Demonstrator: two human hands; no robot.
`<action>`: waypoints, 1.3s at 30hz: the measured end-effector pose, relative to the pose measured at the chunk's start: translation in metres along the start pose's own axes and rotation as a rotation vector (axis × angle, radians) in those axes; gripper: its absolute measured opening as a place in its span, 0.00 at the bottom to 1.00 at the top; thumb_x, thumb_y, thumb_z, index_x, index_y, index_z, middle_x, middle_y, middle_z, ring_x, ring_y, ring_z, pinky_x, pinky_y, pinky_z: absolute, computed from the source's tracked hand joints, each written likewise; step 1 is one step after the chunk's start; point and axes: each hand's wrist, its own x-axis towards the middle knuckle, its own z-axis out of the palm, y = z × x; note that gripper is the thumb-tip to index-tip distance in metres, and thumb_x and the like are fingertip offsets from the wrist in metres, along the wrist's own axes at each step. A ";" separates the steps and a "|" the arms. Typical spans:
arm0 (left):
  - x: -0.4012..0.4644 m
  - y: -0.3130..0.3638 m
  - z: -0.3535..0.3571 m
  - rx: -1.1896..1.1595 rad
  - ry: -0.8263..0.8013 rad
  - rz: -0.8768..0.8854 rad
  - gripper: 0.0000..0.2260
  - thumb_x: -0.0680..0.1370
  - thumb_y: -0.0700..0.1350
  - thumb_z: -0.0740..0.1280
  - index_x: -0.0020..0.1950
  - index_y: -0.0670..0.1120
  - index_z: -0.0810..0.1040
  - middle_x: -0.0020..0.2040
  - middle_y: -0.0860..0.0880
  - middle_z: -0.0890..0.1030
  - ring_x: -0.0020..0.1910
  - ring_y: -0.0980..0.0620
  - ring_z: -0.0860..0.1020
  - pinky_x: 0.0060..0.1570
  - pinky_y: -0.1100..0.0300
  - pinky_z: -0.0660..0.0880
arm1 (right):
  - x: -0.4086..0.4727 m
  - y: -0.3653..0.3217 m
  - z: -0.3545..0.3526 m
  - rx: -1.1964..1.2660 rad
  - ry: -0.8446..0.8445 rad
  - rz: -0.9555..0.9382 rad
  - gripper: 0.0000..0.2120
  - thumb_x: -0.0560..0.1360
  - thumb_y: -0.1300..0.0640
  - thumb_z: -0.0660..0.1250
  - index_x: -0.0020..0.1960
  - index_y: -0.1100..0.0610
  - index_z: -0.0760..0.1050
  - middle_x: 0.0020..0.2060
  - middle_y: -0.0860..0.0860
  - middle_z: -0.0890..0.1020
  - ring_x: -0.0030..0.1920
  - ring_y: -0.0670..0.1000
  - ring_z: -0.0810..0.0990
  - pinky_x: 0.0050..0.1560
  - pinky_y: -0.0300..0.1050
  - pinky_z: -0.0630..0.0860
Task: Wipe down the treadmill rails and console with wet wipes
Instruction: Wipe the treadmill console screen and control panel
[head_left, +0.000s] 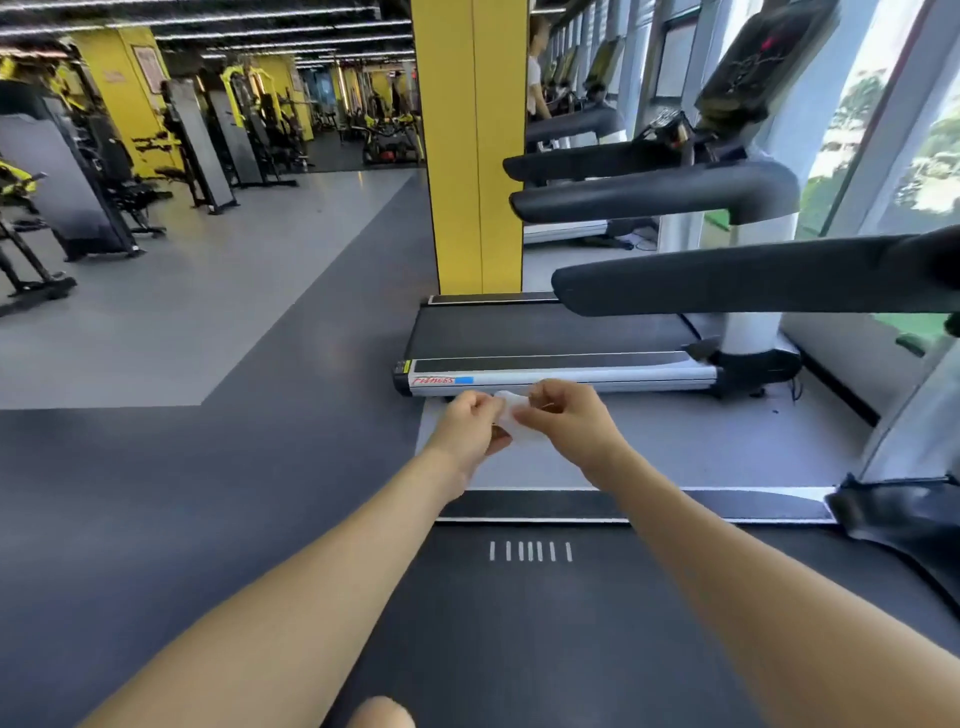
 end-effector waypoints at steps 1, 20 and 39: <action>0.016 0.003 0.011 -0.099 -0.060 -0.033 0.06 0.81 0.43 0.60 0.50 0.42 0.74 0.42 0.46 0.78 0.39 0.52 0.77 0.45 0.62 0.78 | 0.008 0.006 -0.009 0.021 0.033 0.014 0.09 0.73 0.64 0.69 0.36 0.55 0.74 0.32 0.49 0.74 0.34 0.48 0.71 0.37 0.41 0.67; 0.291 0.158 0.253 0.164 -0.745 0.007 0.06 0.79 0.40 0.64 0.42 0.47 0.73 0.37 0.49 0.73 0.35 0.53 0.69 0.43 0.57 0.69 | 0.191 -0.019 -0.267 -0.455 0.816 0.484 0.14 0.76 0.65 0.59 0.55 0.59 0.80 0.37 0.46 0.77 0.32 0.39 0.72 0.36 0.32 0.68; 0.207 0.267 0.678 0.232 -1.095 0.197 0.06 0.70 0.48 0.66 0.42 0.48 0.72 0.40 0.46 0.76 0.43 0.43 0.77 0.47 0.46 0.76 | 0.055 -0.063 -0.644 -0.633 1.293 0.679 0.14 0.75 0.66 0.60 0.56 0.59 0.80 0.54 0.55 0.82 0.56 0.57 0.79 0.57 0.45 0.74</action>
